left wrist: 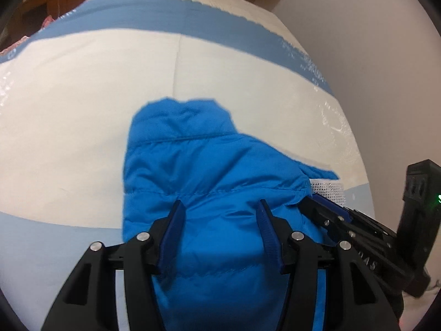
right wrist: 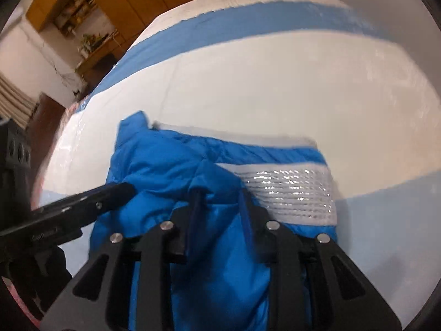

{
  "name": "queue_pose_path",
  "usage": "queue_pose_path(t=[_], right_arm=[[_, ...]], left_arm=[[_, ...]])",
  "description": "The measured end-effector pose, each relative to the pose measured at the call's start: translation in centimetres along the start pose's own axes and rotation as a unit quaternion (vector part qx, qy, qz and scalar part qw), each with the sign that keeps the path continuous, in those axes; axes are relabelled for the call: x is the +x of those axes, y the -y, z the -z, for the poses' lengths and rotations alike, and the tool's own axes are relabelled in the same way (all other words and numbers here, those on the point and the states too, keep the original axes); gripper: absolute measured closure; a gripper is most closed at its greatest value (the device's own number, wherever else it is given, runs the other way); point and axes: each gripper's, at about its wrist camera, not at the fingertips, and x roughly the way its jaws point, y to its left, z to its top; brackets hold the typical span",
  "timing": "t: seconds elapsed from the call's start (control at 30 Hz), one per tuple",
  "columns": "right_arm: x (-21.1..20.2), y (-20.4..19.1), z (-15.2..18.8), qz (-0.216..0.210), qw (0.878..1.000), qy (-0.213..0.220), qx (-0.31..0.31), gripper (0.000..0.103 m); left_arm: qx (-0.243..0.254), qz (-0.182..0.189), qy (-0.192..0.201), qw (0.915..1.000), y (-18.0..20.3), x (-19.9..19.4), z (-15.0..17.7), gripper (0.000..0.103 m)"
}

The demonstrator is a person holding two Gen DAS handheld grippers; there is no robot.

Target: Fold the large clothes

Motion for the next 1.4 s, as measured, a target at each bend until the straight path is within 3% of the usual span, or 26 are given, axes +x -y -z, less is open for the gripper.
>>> queue_pose_path(t=[0.1, 0.27, 0.43, 0.6, 0.7, 0.9, 1.1, 1.2, 1.3, 1.37, 1.4], right_arm=[[1.1, 0.5, 1.0, 0.008, 1.000, 0.013, -0.004, 0.078], [1.7, 0.2, 0.6, 0.017, 1.000, 0.004, -0.009, 0.077], [-2.9, -1.3, 1.2, 0.012, 0.999, 0.026, -0.021, 0.067], [-4.4, -1.9, 4.9, 0.030, 0.998, 0.029, -0.042, 0.069], [-3.1, -0.5, 6.3, 0.026, 0.999, 0.039, -0.027, 0.069], [-1.3, 0.3, 8.3, 0.036, 0.996, 0.078, -0.032, 0.070], [-1.9, 0.1, 7.5, 0.034, 0.997, 0.068, -0.027, 0.070], [-3.8, 0.8, 6.9, 0.008, 0.999, 0.051, 0.007, 0.065], [-5.8, 1.5, 6.4, -0.017, 0.999, 0.036, 0.035, 0.054], [-6.9, 1.5, 6.2, -0.011, 0.999, 0.036, 0.030, 0.038], [-7.4, 1.5, 6.2, -0.003, 0.999, 0.034, 0.024, 0.035]], left_arm=[[0.022, -0.012, -0.001, 0.9997, 0.3, 1.7, 0.8, 0.048], [0.009, -0.018, -0.008, 0.9998, 0.0, 2.2, 0.5, 0.050], [0.008, -0.050, 0.035, 0.9981, 0.8, -2.8, 2.4, 0.053], [0.018, -0.081, 0.064, 0.9945, 0.8, -4.7, 6.5, 0.053], [0.013, -0.073, 0.068, 0.9949, -0.2, -3.3, 8.4, 0.046], [0.032, -0.083, 0.081, 0.9928, -0.4, -2.3, 9.5, 0.045], [0.030, -0.078, 0.069, 0.9941, -0.5, -2.5, 8.7, 0.045], [0.005, -0.055, 0.044, 0.9975, -1.6, -3.7, 7.8, 0.045], [-0.024, -0.038, 0.021, 0.9988, -3.2, -4.7, 7.1, 0.045], [-0.040, -0.025, 0.008, 0.9989, -4.4, -5.3, 6.9, 0.043], [-0.044, -0.019, 0.006, 0.9988, -4.8, -5.5, 6.8, 0.038]])
